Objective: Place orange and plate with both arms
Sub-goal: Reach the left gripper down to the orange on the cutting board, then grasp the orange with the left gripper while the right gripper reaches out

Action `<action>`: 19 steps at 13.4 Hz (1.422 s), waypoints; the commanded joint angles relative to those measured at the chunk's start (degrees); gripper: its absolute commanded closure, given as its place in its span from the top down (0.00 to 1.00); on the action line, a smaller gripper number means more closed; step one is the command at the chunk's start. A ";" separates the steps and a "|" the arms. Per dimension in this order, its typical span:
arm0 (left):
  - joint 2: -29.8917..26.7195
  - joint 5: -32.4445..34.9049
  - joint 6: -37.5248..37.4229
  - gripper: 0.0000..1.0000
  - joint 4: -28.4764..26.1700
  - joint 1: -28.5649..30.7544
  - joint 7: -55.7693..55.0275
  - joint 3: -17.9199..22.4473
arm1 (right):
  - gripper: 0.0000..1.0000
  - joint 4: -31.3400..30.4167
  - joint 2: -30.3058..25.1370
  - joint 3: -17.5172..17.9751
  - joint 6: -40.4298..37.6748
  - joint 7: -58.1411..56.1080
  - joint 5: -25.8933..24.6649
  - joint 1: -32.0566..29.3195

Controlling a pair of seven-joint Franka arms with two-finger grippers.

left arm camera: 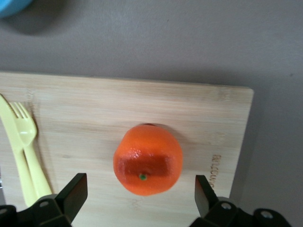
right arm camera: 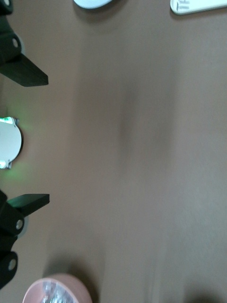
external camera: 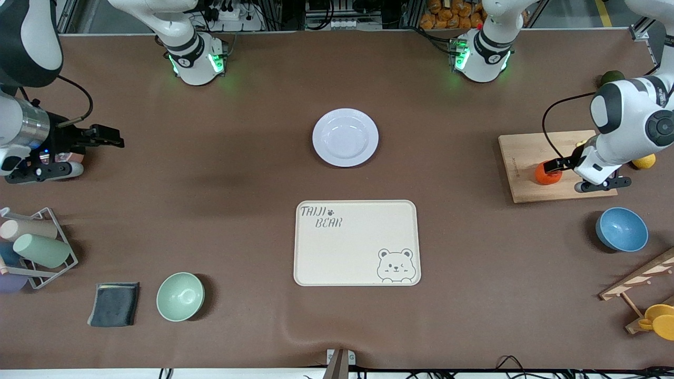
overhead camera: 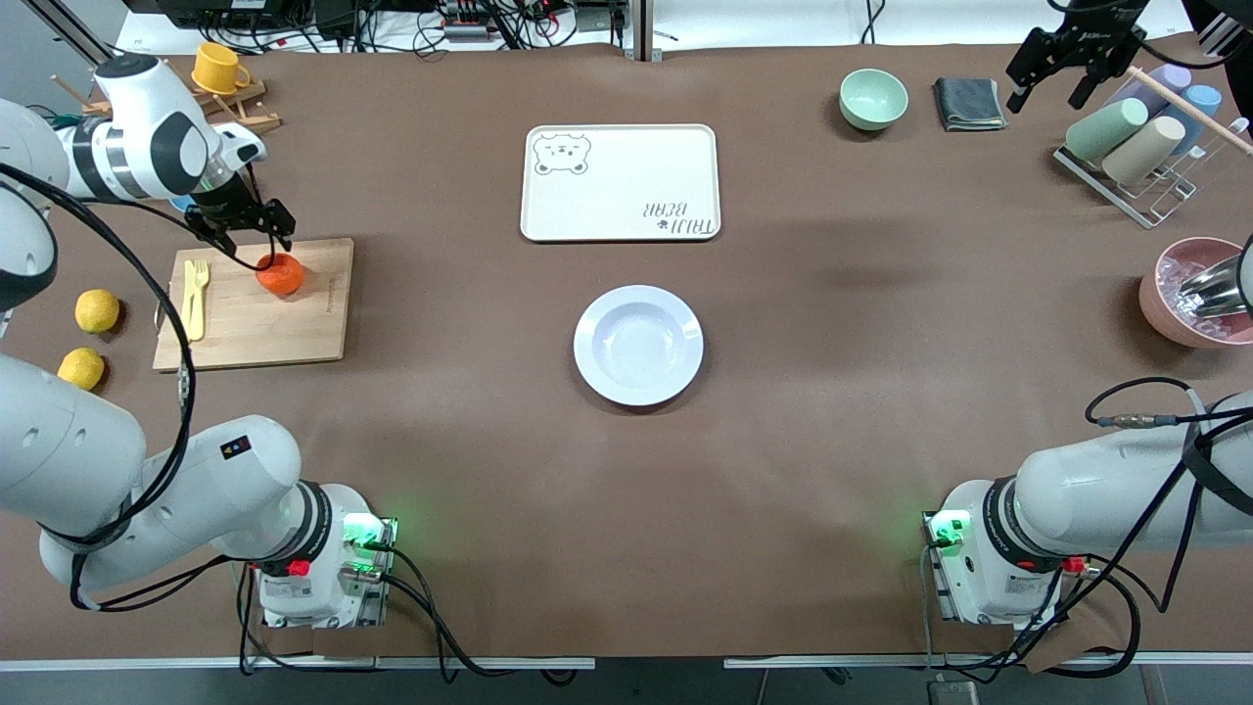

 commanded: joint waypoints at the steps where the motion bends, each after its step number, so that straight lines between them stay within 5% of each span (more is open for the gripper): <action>1: 1.81 1.21 1.16 1.00 0.12 1.17 -0.62 -0.70 | 1.00 -3.55 -1.39 0.28 0.42 -1.07 3.37 -0.19; 5: 3.83 1.03 1.60 1.00 0.29 1.17 -0.71 -0.70 | 1.00 -3.55 1.33 0.45 1.04 -0.46 4.26 6.57; 13: 7.96 1.39 1.95 0.98 1.52 1.26 -0.80 -0.44 | 1.00 -3.55 9.68 0.45 2.97 -0.46 24.55 7.64; 19: 8.58 1.47 1.78 0.11 4.07 1.61 0.34 -0.96 | 1.00 -3.73 13.28 0.45 2.10 -0.28 34.83 9.65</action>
